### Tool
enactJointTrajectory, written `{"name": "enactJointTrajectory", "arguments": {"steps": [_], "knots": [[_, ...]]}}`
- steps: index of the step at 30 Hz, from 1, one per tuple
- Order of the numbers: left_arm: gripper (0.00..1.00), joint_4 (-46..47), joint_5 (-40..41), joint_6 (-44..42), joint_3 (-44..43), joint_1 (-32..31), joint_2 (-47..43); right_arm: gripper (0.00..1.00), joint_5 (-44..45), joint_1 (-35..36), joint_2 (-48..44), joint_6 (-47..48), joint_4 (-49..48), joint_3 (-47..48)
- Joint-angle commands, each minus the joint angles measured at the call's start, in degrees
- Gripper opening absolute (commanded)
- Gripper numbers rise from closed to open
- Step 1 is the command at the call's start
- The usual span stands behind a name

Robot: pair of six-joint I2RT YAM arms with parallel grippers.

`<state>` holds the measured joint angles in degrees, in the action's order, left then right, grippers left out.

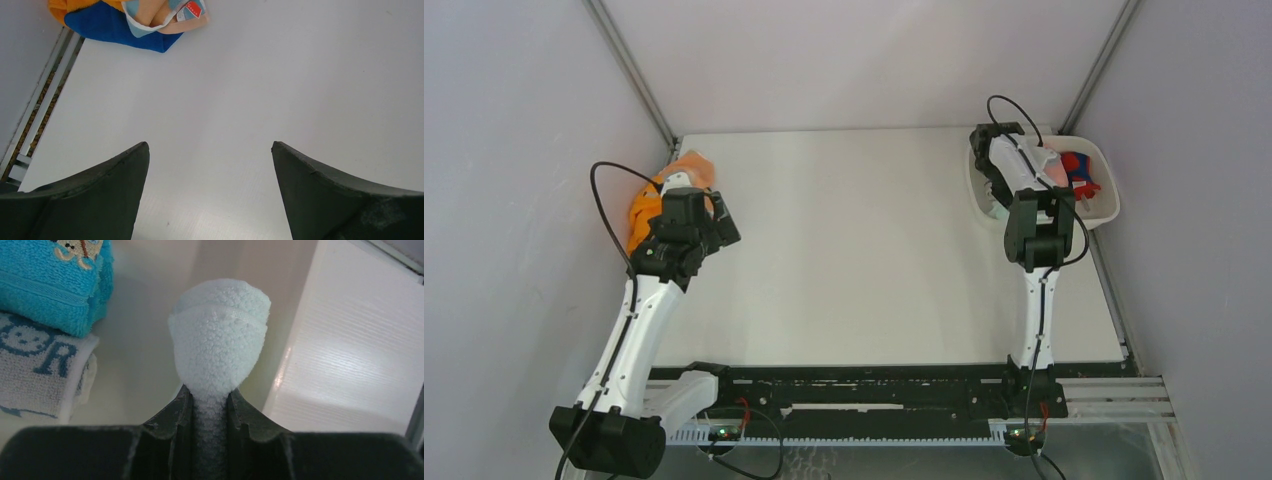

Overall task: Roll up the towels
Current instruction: Place the towel in the bin.

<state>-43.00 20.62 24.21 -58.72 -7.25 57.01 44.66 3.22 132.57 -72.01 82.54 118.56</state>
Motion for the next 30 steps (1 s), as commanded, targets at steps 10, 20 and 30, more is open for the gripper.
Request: {"name": "enactJointTrajectory", "arguments": {"steps": [10,20,30], "knots": [[0.97,1.06,0.28,-1.04,-0.13,1.29,-0.64,0.00,-6.14,-0.60,1.71,-7.27,-2.91,1.35],[0.97,1.25,-0.01,-0.86,0.14,1.82,-0.77,0.14,-6.93,-0.49,0.67,-9.25,-8.27,-1.15],[0.97,1.51,-0.66,-0.76,0.27,2.22,-0.66,0.45,-4.74,1.28,0.21,-8.93,-9.18,-2.31]]}}
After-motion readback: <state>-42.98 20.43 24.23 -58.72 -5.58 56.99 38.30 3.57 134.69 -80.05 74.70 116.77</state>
